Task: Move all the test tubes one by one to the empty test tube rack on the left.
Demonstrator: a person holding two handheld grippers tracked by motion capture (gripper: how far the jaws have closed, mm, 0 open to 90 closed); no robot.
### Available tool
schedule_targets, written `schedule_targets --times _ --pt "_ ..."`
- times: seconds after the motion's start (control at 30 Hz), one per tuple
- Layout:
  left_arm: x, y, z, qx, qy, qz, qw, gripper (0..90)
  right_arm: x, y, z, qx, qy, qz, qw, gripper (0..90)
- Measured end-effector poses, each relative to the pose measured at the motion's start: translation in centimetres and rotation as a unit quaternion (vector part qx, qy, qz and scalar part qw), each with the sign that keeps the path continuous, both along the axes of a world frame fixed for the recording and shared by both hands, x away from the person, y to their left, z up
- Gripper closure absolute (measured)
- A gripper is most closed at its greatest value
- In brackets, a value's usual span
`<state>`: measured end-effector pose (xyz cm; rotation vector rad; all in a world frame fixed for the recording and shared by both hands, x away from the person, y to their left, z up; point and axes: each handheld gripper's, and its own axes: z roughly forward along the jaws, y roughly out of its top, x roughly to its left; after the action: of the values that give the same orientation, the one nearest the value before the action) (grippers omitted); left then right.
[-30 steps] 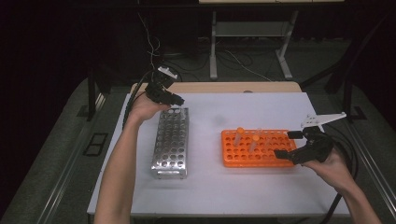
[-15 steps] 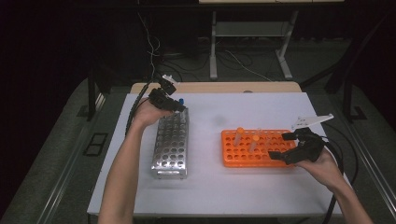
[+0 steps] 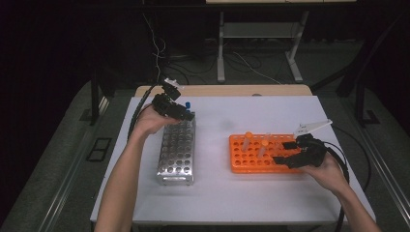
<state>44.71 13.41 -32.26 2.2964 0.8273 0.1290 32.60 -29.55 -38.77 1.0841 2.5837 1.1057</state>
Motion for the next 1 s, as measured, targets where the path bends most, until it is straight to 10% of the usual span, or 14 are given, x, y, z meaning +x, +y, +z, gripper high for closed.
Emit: schedule_targets --times 0.67,1.0 --pt "-6.1 1.9 1.8 -0.044 -0.033 0.013 0.9984 10.6 0.4 1.5 -0.8 -0.029 -0.025 0.012 0.9992 73.4" --pt "-8.6 2.1 1.9 -0.038 -0.034 0.002 0.9987 5.6 0.4 1.4 -0.5 -0.032 -0.028 0.012 0.9990 75.1"
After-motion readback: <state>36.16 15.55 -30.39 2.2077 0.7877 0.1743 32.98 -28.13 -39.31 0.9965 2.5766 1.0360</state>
